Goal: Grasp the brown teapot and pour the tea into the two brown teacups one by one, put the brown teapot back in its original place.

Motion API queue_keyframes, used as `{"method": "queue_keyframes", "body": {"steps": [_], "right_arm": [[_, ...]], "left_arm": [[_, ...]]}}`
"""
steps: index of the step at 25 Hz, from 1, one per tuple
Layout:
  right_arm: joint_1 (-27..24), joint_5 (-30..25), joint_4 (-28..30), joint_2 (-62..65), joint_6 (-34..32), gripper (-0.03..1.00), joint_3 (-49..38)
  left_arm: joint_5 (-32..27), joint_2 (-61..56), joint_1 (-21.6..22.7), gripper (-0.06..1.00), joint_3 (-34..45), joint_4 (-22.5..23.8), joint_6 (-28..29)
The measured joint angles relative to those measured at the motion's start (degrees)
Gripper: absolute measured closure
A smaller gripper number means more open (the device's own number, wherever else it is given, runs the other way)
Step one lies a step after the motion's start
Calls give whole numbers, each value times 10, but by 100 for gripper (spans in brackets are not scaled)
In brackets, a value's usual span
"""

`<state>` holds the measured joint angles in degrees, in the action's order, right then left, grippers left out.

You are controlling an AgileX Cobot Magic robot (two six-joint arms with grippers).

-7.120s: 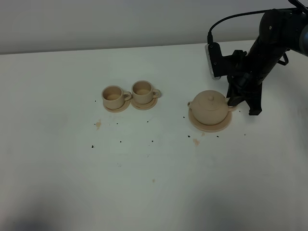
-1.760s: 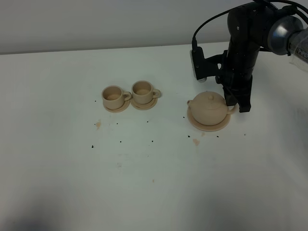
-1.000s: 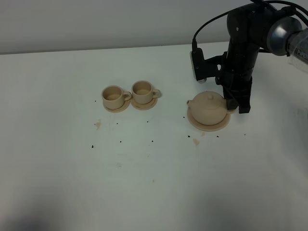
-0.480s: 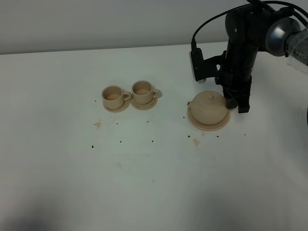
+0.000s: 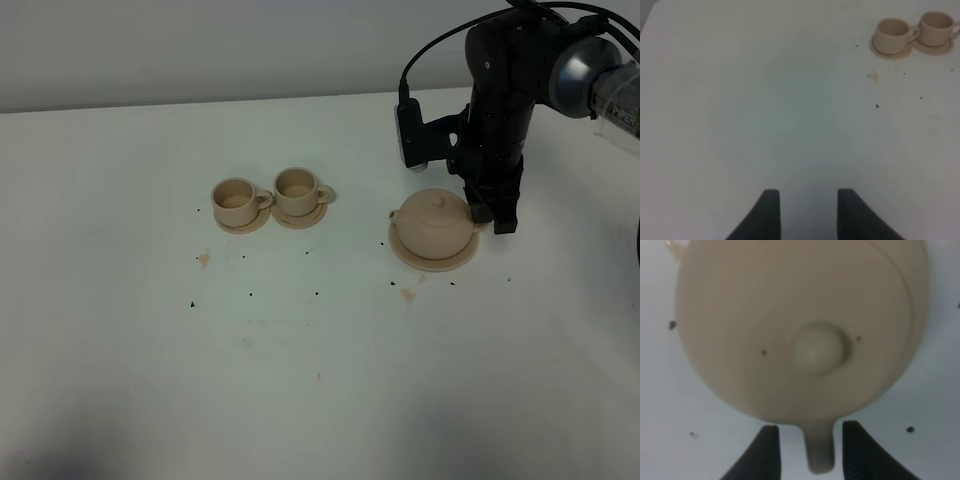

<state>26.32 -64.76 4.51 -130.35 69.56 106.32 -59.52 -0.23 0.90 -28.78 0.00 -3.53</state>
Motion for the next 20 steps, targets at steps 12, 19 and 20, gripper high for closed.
{"method": "queue_keyframes", "body": {"steps": [12,19,20], "right_arm": [[0,19,0,0,39,65,0],[0,16,-2,-1,47,73,0],[0,16,-3,-1,50,74,0]], "left_arm": [[0,0,0,62,0,0,0],[0,0,0,62,0,0,0],[0,0,0,62,0,0,0]]}}
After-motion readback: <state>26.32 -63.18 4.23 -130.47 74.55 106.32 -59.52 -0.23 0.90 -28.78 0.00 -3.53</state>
